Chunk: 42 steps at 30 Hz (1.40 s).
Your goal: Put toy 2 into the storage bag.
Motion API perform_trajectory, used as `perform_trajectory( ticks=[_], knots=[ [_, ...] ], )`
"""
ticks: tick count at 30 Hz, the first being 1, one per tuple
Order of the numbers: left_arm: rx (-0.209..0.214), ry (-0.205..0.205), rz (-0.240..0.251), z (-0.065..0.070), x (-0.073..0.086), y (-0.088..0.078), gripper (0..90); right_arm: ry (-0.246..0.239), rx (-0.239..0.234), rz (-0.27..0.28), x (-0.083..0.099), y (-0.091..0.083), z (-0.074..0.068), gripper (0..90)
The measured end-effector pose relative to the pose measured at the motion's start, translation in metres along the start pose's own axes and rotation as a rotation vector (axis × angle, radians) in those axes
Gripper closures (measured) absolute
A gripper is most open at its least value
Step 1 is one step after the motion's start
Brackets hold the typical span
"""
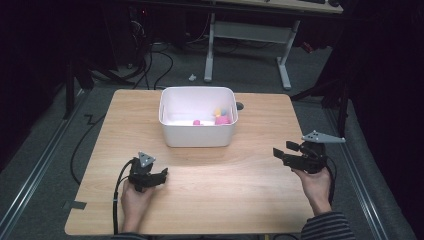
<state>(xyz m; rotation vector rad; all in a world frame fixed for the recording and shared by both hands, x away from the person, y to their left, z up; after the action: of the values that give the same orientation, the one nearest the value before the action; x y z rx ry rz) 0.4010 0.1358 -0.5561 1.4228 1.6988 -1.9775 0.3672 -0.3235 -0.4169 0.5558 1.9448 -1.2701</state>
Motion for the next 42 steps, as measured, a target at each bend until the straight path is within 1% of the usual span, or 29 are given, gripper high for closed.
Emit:
perform_trajectory(
  ticks=[4, 10, 13, 15, 17, 21, 23, 24, 29, 34, 36, 39, 42],
  knots=[
    [0.000, -0.001, 0.000, 0.000, 0.000, 0.000, 24.9, 0.018, -0.001, 0.002, 0.009, 0.006, 0.005, 36.4],
    [0.000, -0.001, 0.001, 0.000, 0.000, 0.000, 24.9, 0.051, -0.006, -0.007, 0.026, 0.022, 0.010, 36.4],
    [0.000, 0.000, 0.000, 0.000, 0.000, 0.000, 24.9, 0.052, 0.002, -0.025, 0.034, 0.033, 0.011, 36.5],
    [0.000, 0.000, 0.001, 0.000, 0.000, 0.000, 24.9, 0.061, -0.001, -0.039, 0.040, 0.042, 0.012, 36.4],
    [0.001, 0.000, 0.001, 0.000, 0.000, 0.000, 24.9, 0.066, 0.006, -0.056, 0.046, 0.049, 0.012, 36.4],
    [0.003, 0.002, 0.001, 0.000, 0.000, 0.000, 24.8, 0.051, 0.026, -0.076, 0.056, 0.059, 0.010, 36.3],
    [0.003, 0.002, 0.002, 0.000, 0.000, 0.000, 24.8, 0.062, 0.030, -0.080, 0.061, 0.063, 0.011, 36.3],
    [0.004, 0.002, 0.001, 0.000, 0.000, 0.000, 24.8, 0.060, 0.038, -0.083, 0.062, 0.065, 0.012, 36.2],
    [0.004, 0.002, 0.001, 0.000, 0.000, 0.000, 24.8, 0.050, 0.070, -0.086, 0.067, 0.073, 0.014, 36.1],
    [0.004, 0.002, 0.001, 0.000, 0.000, 0.000, 24.8, 0.055, 0.084, -0.083, 0.073, 0.081, 0.017, 35.9],
    [0.004, 0.003, 0.001, 0.000, 0.000, 0.000, 24.8, 0.042, 0.096, -0.089, 0.076, 0.085, 0.018, 35.8],
    [0.003, 0.002, 0.002, 0.001, 0.000, 0.000, 24.8, 0.040, 0.107, -0.094, 0.079, 0.089, 0.017, 35.5],
    [0.004, 0.003, 0.001, 0.000, 0.000, 0.000, 24.8, 0.029, 0.118, -0.093, 0.080, 0.091, 0.017, 35.2]
  ],
)
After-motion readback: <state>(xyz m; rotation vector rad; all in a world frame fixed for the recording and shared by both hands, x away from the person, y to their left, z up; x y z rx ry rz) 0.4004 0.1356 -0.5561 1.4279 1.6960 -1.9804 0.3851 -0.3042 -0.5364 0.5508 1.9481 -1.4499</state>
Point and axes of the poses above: each handheld gripper's, and its own axes: y roughly forward along the jaws, x roughly out of its underside, z roughly to its right, the point moved 3 cm from there along y, roughly forward along the jaws, and after that the axes turned 9 degrees about y, right-handed, at the moved point
